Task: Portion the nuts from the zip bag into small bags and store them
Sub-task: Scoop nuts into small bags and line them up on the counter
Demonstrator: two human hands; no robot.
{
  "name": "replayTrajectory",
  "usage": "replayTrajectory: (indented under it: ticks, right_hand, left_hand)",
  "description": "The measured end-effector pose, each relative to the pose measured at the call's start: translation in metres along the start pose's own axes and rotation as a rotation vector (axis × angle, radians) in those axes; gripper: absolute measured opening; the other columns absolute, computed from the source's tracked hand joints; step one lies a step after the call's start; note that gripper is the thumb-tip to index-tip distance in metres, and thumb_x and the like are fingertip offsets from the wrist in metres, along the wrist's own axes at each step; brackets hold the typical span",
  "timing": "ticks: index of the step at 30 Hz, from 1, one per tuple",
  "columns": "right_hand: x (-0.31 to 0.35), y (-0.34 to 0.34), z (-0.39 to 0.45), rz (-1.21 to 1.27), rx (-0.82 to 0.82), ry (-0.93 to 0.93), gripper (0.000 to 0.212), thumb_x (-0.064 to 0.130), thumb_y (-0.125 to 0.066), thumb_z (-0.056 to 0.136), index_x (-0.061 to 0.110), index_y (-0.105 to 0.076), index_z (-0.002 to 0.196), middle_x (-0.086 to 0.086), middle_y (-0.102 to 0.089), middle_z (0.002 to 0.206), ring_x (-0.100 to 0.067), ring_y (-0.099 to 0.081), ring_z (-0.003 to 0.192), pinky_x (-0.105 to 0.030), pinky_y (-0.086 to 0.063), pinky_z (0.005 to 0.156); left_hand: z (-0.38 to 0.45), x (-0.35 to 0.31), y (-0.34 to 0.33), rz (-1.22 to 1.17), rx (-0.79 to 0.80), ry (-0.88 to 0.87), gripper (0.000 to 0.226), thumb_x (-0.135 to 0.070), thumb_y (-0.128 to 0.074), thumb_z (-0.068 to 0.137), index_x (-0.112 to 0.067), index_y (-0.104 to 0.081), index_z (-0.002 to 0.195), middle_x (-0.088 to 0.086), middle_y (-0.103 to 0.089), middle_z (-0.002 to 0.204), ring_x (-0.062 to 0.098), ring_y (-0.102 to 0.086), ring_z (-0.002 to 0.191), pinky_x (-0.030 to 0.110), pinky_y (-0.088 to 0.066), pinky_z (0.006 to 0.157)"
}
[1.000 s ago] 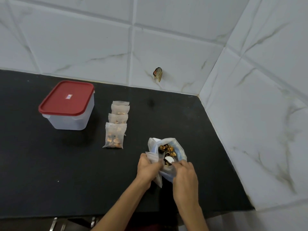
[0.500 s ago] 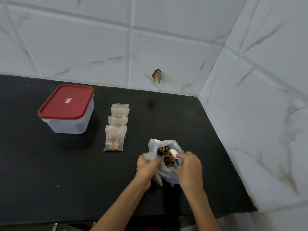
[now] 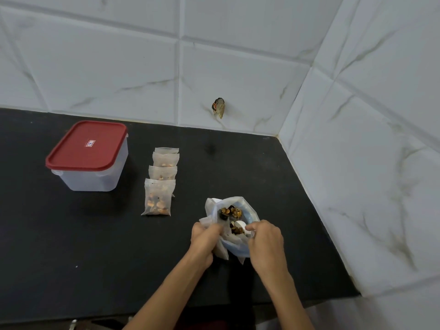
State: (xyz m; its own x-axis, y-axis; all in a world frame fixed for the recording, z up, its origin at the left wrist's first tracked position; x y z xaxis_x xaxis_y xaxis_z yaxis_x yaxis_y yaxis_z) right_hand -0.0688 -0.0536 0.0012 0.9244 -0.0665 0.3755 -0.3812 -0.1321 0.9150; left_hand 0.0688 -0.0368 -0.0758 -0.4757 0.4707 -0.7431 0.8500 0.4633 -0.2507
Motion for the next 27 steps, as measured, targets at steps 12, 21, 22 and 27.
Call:
replayTrajectory:
  ticks: [12, 21, 22, 27]
  right_hand:
    - [-0.058, -0.015, 0.009, 0.798, 0.130, -0.473, 0.027, -0.006, -0.049, 0.087, 0.006, -0.073, 0.093, -0.011, -0.066, 0.076, -0.015, -0.056, 0.064, -0.024, -0.046, 0.057]
    - [-0.064, -0.030, 0.004, 1.177, 0.242, -0.625, 0.029, -0.017, -0.043, 0.086, -0.005, -0.069, 0.091, -0.019, -0.064, 0.082, -0.017, -0.055, 0.063, -0.023, -0.045, 0.057]
    - [-0.065, -0.030, 0.004, 1.188, 0.251, -0.624, 0.029, -0.016, -0.043, 0.086, -0.005, -0.069, 0.092, -0.019, -0.064, 0.083, -0.017, -0.054, 0.063, -0.023, -0.045, 0.057]
    - [-0.070, -0.031, -0.001, 1.261, 0.297, -0.648, 0.028, -0.015, -0.043, 0.086, -0.004, -0.069, 0.086, -0.020, -0.062, 0.083, -0.016, -0.053, 0.063, -0.024, -0.044, 0.060]
  left_hand:
    - [-0.010, 0.000, -0.015, -0.171, 0.163, 0.038, 0.038, 0.011, -0.056, 0.081, -0.002, -0.053, 0.116, 0.023, -0.064, 0.102, 0.035, -0.067, 0.091, 0.047, -0.056, 0.077]
    - [-0.008, -0.004, -0.010, -0.202, 0.116, 0.016, 0.037, 0.008, -0.065, 0.075, 0.001, -0.061, 0.112, 0.024, -0.069, 0.103, 0.035, -0.070, 0.091, 0.049, -0.057, 0.081]
    - [-0.007, -0.003, -0.010, -0.215, 0.119, 0.027, 0.041, 0.008, -0.067, 0.072, 0.002, -0.061, 0.112, 0.024, -0.069, 0.105, 0.035, -0.070, 0.092, 0.049, -0.057, 0.082]
    - [-0.012, -0.001, -0.007, -0.289, 0.125, 0.053, 0.039, 0.009, -0.062, 0.072, 0.004, -0.060, 0.111, 0.024, -0.069, 0.107, 0.035, -0.067, 0.097, 0.047, -0.055, 0.083]
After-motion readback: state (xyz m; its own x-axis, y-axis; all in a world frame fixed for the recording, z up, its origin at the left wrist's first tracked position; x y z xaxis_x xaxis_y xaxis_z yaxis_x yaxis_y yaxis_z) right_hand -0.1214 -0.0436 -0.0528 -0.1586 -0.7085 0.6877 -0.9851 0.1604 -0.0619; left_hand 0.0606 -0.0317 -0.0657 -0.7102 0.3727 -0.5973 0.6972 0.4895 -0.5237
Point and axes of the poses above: each hand's wrist, its own z-axis towards the middle knuckle, its own y-axis out of the back of the hand, x = y × z, the point moved 6 cm from there along z, towards the middle knuckle
